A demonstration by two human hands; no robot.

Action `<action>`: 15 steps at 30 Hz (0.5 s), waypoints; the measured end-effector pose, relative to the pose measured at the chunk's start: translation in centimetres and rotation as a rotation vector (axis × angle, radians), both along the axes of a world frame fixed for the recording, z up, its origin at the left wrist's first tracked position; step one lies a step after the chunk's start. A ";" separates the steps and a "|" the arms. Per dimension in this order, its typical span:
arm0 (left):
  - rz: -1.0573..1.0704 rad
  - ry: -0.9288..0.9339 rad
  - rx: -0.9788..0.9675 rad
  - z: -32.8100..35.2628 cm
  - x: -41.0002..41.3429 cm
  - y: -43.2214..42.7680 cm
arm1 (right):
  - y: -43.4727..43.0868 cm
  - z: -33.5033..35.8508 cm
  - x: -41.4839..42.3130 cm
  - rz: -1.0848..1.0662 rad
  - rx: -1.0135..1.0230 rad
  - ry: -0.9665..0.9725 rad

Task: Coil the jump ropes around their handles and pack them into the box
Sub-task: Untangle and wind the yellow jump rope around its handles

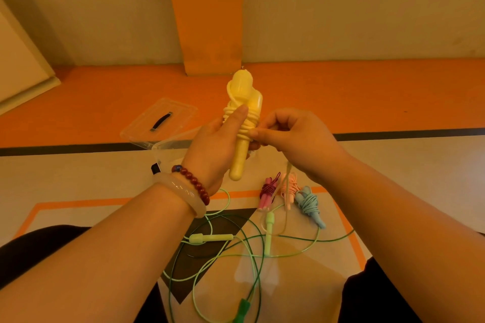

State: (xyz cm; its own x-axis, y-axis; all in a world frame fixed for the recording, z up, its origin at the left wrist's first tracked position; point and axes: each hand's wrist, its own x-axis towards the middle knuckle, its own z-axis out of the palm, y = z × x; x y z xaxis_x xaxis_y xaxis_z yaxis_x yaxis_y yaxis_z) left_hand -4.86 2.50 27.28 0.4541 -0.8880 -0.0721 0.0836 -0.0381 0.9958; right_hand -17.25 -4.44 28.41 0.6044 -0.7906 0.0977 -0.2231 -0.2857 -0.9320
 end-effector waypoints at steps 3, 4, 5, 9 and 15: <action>0.068 0.029 0.021 -0.2 0.0 -0.2 | -0.1 -0.1 0.2 0.004 -0.017 0.008; 0.074 0.066 0.025 -0.2 0.1 -0.3 | -0.1 -0.2 0.2 0.002 -0.020 0.013; 0.068 0.114 0.023 -0.2 0.2 -0.4 | -0.2 -0.3 0.2 0.000 -0.017 0.012; -0.019 0.311 -0.032 -0.1 0.5 -0.5 | -0.6 -0.4 0.1 -0.032 0.011 0.015; -0.121 0.437 -0.041 0.1 1.0 -0.3 | -0.7 -0.3 -0.2 0.068 0.024 0.082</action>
